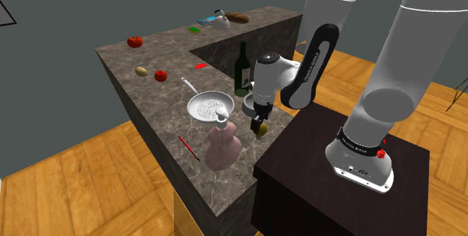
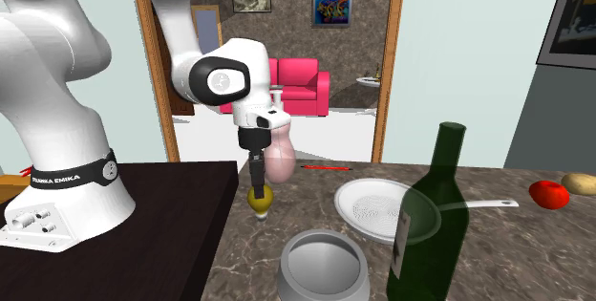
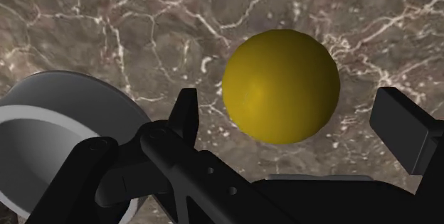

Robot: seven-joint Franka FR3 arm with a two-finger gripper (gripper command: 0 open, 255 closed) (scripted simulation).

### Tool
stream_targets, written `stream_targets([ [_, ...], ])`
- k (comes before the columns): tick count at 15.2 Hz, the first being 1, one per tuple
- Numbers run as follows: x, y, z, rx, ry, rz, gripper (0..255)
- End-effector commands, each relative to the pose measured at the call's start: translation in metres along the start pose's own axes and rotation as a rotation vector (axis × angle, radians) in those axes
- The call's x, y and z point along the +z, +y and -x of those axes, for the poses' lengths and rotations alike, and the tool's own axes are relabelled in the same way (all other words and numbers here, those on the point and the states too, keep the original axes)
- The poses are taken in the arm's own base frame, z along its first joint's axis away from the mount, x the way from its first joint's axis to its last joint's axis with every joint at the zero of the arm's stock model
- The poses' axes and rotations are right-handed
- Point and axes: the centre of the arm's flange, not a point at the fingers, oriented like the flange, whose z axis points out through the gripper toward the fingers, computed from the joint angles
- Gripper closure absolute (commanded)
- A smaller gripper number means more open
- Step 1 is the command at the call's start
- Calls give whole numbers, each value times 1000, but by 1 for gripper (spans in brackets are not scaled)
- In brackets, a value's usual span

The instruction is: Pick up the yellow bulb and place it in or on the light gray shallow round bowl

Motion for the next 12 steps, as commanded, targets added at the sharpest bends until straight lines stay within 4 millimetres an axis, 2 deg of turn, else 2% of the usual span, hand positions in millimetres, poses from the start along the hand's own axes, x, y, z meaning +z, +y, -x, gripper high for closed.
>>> stream_targets([
  [1,11,-1,1,-2,0,-1,0],
  [2,20,-1,1,-2,0,-1,0],
  [10,20,-1,1,-2,0,-1,0],
  [11,20,-1,1,-2,0,-1,255],
  [12,20,-1,1,-2,0,-1,255],
])
